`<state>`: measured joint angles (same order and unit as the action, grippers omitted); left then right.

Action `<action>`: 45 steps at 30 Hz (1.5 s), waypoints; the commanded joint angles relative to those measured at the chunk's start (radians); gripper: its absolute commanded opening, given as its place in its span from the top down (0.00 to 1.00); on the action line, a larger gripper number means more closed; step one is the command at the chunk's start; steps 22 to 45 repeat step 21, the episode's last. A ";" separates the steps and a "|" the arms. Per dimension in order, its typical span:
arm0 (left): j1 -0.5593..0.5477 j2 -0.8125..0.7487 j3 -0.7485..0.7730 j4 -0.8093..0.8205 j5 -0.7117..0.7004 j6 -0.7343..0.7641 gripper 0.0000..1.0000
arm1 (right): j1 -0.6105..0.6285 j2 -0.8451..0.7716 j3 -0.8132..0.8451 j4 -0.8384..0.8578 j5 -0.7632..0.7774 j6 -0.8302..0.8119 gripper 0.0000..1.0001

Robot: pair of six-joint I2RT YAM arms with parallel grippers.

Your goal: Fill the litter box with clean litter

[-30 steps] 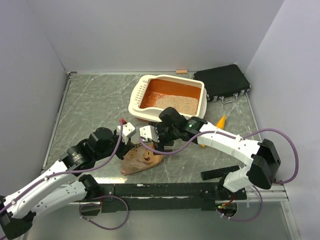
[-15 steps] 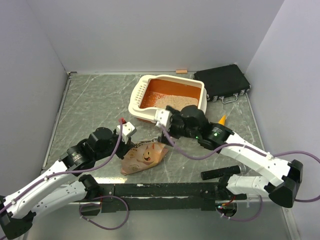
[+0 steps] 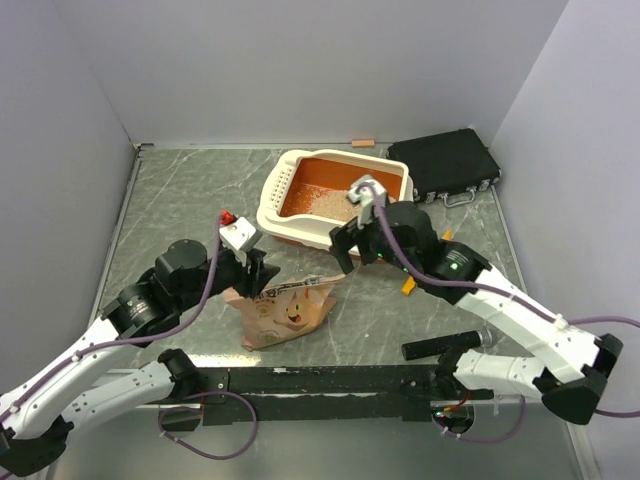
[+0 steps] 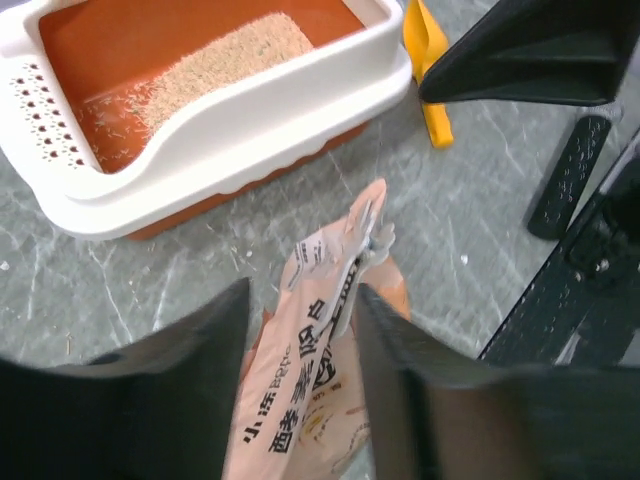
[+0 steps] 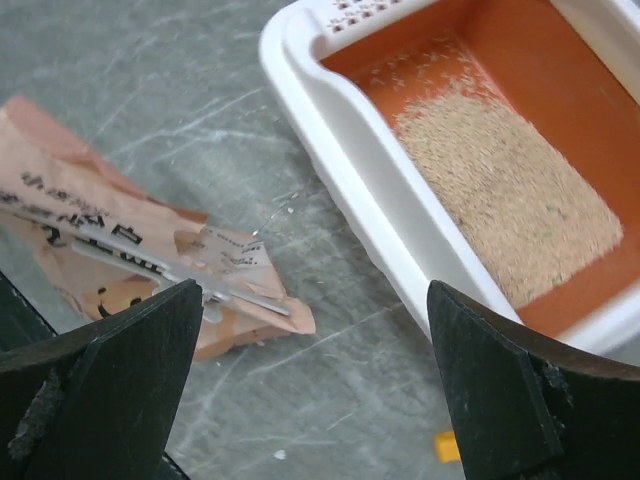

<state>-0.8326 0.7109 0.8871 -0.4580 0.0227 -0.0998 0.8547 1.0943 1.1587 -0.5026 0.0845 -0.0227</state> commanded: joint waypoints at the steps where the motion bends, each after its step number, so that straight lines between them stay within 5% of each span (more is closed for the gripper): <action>1: 0.001 0.015 0.062 0.067 -0.082 -0.058 0.41 | 0.001 -0.100 -0.010 0.000 0.216 0.216 0.00; 2: 0.001 0.025 0.070 0.070 -0.092 -0.057 0.01 | 0.000 -0.128 -0.014 -0.005 0.234 0.227 0.00; 16: 0.001 0.062 0.062 0.240 -0.294 -0.115 0.03 | 0.000 -0.370 -0.122 0.032 0.333 0.181 0.00; 18: 0.001 0.065 0.064 0.249 -0.314 -0.123 0.03 | 0.000 -0.361 -0.088 -0.008 0.281 0.162 0.00; 21: 0.001 0.081 0.065 0.252 -0.334 -0.132 0.03 | -0.002 -0.321 -0.067 -0.024 0.453 0.239 0.00; 45: 0.001 0.081 0.065 0.252 -0.334 -0.132 0.03 | -0.002 -0.321 -0.067 -0.024 0.453 0.239 0.00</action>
